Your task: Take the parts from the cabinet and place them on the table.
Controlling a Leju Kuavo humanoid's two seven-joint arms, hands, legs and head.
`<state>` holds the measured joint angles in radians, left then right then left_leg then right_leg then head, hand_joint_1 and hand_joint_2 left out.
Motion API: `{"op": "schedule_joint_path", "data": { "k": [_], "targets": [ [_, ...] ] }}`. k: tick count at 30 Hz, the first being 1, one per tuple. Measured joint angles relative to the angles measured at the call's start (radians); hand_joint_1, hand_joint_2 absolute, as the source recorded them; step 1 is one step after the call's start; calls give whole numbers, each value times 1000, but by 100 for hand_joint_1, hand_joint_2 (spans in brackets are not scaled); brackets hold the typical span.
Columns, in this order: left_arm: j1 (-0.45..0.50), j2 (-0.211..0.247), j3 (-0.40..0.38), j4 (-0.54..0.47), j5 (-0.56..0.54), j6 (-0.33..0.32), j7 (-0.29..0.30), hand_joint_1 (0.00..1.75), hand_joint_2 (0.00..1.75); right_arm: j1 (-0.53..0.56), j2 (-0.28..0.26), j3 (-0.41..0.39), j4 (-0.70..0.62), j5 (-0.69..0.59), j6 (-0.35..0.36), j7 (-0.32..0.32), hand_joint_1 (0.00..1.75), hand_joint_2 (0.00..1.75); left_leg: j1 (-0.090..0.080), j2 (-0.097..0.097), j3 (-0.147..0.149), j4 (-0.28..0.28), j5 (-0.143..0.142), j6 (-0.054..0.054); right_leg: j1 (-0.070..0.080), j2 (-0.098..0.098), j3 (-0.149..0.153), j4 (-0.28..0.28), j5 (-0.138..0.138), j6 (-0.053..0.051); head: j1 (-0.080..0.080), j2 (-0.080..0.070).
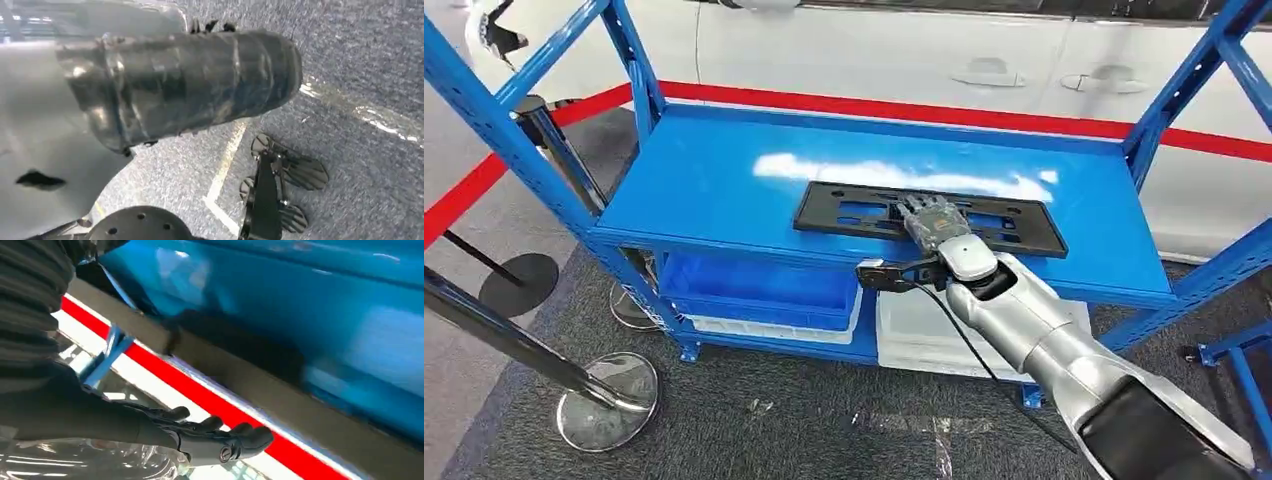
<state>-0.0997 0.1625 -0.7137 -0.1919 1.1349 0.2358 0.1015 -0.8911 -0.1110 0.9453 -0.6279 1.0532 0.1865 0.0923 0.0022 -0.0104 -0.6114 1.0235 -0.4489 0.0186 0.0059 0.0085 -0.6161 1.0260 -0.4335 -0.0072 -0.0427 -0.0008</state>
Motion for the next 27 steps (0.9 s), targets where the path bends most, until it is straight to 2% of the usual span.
{"op": "schedule_joint_path", "data": {
  "k": [2,3,4,5,6,7,8,9,10,12,13,14,15,16,21,27],
  "targets": [
    [1,0,0,0,0,0,0,0,0,5,0,0,4,2,10,0,0,175,2,0,3,-5,3,-8,2,2,-1,-2,-1,-3,2,0],
    [0,2,0,0,0,0,0,0,0,5,-2,0,7,2,11,1,0,175,-2,0,4,-3,0,-13,-6,1,3,-11,4,-10,1,0],
    [2,2,0,0,0,0,0,0,0,4,-2,0,8,3,11,3,91,175,1,2,-4,13,-16,-19,-9,2,9,-16,6,-13,1,0],
    [1,2,0,0,0,0,0,0,0,3,-2,0,10,3,11,3,115,175,1,4,-23,59,-47,-24,-10,1,10,-16,6,-17,-5,0],
    [-2,2,0,0,0,0,-1,0,0,3,-1,0,11,3,11,5,148,175,4,5,-58,134,-85,-28,-10,1,10,-16,5,-18,-7,0],
    [-2,3,0,0,0,0,-1,0,0,5,-1,0,13,0,11,8,152,175,6,5,-96,211,-115,-33,-9,1,11,-16,3,-23,-6,0],
    [-1,3,0,0,0,0,-1,0,0,6,-1,0,15,-3,11,11,143,175,9,5,-126,268,-129,-40,-8,0,11,-15,1,-26,-6,0],
    [0,3,0,0,0,0,0,0,0,7,-1,0,17,-3,12,12,129,175,13,5,-138,287,-122,-46,-9,0,12,-14,0,-27,-7,0],
    [4,3,0,0,0,0,0,0,0,7,-1,0,18,-6,16,12,120,175,19,5,-127,257,-90,-53,-9,1,14,-12,-2,-29,-6,0],
    [4,3,0,0,0,0,0,0,0,8,1,0,18,-6,20,11,126,175,33,6,-53,97,4,-69,-14,5,16,-1,-10,-25,-6,0],
    [4,3,0,0,0,0,0,0,0,8,2,0,18,-6,20,10,126,175,39,8,-22,26,26,-77,-15,6,15,7,-15,-20,-7,0],
    [3,2,0,0,0,-1,0,0,0,7,2,0,19,-5,20,9,124,175,32,5,-5,8,-6,-88,-6,10,10,14,-19,-15,-11,0],
    [2,4,1,0,0,-2,0,0,0,7,2,0,21,-2,19,9,122,175,32,6,-3,6,6,-55,-4,13,8,17,-21,-13,-11,0],
    [1,4,1,0,0,-2,1,0,0,7,2,0,21,-2,19,9,126,175,31,6,-3,3,1,-50,-4,14,8,16,-20,-12,-5,0],
    [0,3,1,0,-1,-5,-2,0,0,6,3,0,24,6,15,8,127,175,21,2,-3,4,5,-42,-7,9,14,6,-15,1,-5,0],
    [2,3,0,0,-1,-5,-4,0,0,6,6,0,24,9,6,6,127,175,20,1,-4,4,5,-40,-9,8,15,3,-14,3,-5,0]
  ]
}}
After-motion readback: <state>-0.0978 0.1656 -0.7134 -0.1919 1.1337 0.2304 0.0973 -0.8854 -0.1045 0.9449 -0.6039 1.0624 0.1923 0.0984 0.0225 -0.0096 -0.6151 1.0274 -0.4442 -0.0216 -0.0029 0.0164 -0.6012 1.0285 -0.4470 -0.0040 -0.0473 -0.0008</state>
